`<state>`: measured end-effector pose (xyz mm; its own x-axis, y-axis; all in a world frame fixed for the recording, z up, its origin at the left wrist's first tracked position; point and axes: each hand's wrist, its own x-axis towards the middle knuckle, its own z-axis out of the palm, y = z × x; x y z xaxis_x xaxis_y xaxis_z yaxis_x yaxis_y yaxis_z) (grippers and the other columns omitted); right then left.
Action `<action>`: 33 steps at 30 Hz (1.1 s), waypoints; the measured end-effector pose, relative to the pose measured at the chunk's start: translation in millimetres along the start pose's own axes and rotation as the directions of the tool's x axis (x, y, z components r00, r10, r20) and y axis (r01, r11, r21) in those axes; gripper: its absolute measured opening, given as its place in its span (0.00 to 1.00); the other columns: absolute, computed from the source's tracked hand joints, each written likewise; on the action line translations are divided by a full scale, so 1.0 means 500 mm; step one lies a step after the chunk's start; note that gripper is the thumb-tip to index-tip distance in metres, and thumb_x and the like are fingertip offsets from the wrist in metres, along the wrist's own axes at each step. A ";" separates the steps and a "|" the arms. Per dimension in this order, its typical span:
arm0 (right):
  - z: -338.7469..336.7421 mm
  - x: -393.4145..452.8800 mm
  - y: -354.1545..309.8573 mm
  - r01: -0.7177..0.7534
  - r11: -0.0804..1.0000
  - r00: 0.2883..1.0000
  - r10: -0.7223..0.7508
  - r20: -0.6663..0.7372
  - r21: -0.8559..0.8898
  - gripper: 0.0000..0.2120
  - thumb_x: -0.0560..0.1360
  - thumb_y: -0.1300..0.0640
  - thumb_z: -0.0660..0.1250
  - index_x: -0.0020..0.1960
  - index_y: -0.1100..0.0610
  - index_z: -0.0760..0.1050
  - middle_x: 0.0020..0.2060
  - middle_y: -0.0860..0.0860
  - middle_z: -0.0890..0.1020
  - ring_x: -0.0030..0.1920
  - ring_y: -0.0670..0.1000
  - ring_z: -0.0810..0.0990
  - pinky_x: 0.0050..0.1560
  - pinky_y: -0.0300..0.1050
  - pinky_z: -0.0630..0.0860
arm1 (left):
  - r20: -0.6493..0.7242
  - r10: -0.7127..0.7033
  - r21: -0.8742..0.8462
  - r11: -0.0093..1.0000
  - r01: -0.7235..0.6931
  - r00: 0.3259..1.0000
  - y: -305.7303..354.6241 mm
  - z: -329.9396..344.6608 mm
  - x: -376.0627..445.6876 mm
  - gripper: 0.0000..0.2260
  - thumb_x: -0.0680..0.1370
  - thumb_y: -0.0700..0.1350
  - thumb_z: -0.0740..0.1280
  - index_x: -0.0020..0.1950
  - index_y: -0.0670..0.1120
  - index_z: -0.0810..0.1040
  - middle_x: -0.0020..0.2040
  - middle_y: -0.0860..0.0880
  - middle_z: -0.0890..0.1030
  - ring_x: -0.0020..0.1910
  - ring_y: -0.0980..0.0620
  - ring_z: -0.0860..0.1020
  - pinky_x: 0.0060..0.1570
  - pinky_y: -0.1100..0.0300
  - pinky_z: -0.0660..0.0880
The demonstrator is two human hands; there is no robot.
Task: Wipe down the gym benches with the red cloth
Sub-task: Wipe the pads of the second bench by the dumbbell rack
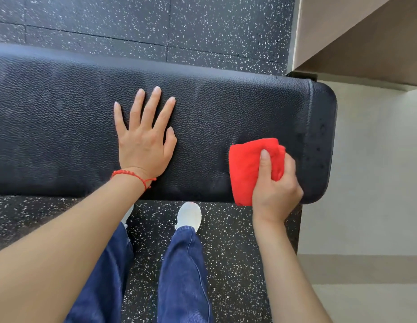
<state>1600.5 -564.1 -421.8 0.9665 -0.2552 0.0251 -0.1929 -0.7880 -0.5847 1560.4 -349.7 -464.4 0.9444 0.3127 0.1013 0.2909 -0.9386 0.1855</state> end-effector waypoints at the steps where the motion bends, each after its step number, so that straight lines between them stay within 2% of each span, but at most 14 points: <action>1: 0.008 -0.013 -0.007 0.021 1.000 1.000 -0.021 0.016 -0.005 0.26 0.71 0.38 0.59 0.57 0.57 0.77 0.45 0.55 0.84 0.44 0.57 0.82 0.45 0.42 0.71 | -0.003 0.001 -0.001 1.000 -0.001 1.000 -0.001 0.000 0.001 0.21 0.78 0.48 0.56 0.72 0.49 0.67 0.73 0.46 0.65 0.72 0.42 0.60 0.68 0.37 0.49; 5: 0.025 -0.052 -0.037 0.109 0.994 0.991 -0.109 0.076 0.004 0.25 0.71 0.40 0.60 0.56 0.58 0.78 0.43 0.55 0.84 0.42 0.57 0.82 0.42 0.40 0.68 | -0.029 0.006 -0.037 0.999 -0.008 1.000 -0.002 0.002 0.002 0.20 0.78 0.47 0.57 0.70 0.47 0.69 0.72 0.45 0.67 0.71 0.42 0.62 0.68 0.36 0.50; 12: 0.035 -0.095 -0.064 0.224 0.973 0.958 -0.231 0.170 0.057 0.26 0.69 0.38 0.60 0.56 0.57 0.78 0.43 0.54 0.83 0.42 0.56 0.81 0.42 0.41 0.68 | -0.067 -0.041 -0.293 0.956 0.020 0.997 -0.033 -0.023 -0.014 0.17 0.73 0.40 0.60 0.60 0.38 0.77 0.64 0.37 0.73 0.66 0.37 0.69 0.66 0.37 0.57; 15: 0.036 -0.110 -0.074 0.305 0.950 0.919 -0.312 0.240 0.065 0.28 0.67 0.36 0.62 0.55 0.57 0.77 0.43 0.53 0.83 0.42 0.55 0.81 0.42 0.42 0.71 | -0.088 -0.078 -0.255 0.965 0.053 0.993 -0.065 -0.044 -0.062 0.17 0.73 0.40 0.61 0.61 0.40 0.77 0.64 0.38 0.74 0.65 0.38 0.69 0.64 0.39 0.61; 20: 0.056 -0.160 -0.089 0.410 0.903 0.854 -0.431 0.292 0.132 0.23 0.67 0.42 0.65 0.52 0.59 0.78 0.41 0.56 0.82 0.41 0.49 0.76 0.41 0.40 0.68 | -0.101 -0.168 -0.156 0.976 0.151 0.981 -0.136 -0.060 -0.176 0.19 0.75 0.42 0.60 0.66 0.42 0.74 0.68 0.40 0.71 0.69 0.41 0.66 0.66 0.39 0.57; 26: 0.082 -0.207 -0.101 0.542 0.829 0.787 -0.559 0.263 0.139 0.21 0.69 0.45 0.67 0.50 0.62 0.78 0.39 0.58 0.82 0.42 0.49 0.74 0.40 0.40 0.69 | -0.129 -0.261 -0.090 0.964 0.251 0.957 -0.228 -0.062 -0.242 0.20 0.78 0.44 0.59 0.70 0.45 0.69 0.71 0.41 0.66 0.71 0.41 0.62 0.67 0.38 0.53; 33: 0.128 -0.259 -0.153 0.660 0.740 0.705 -0.670 0.235 0.130 0.21 0.70 0.45 0.67 0.50 0.62 0.79 0.39 0.59 0.82 0.42 0.51 0.73 0.39 0.43 0.69 | -0.134 -0.273 -0.062 0.962 0.266 0.953 -0.355 -0.082 -0.281 0.20 0.80 0.47 0.56 0.71 0.44 0.67 0.72 0.40 0.64 0.71 0.38 0.61 0.67 0.37 0.53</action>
<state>1501.0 -434.9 -432.3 0.8499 0.4793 0.2191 0.5171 -0.6786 -0.5216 1369.8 -221.2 -471.5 0.8000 0.5733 0.1770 0.5220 -0.8105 0.2659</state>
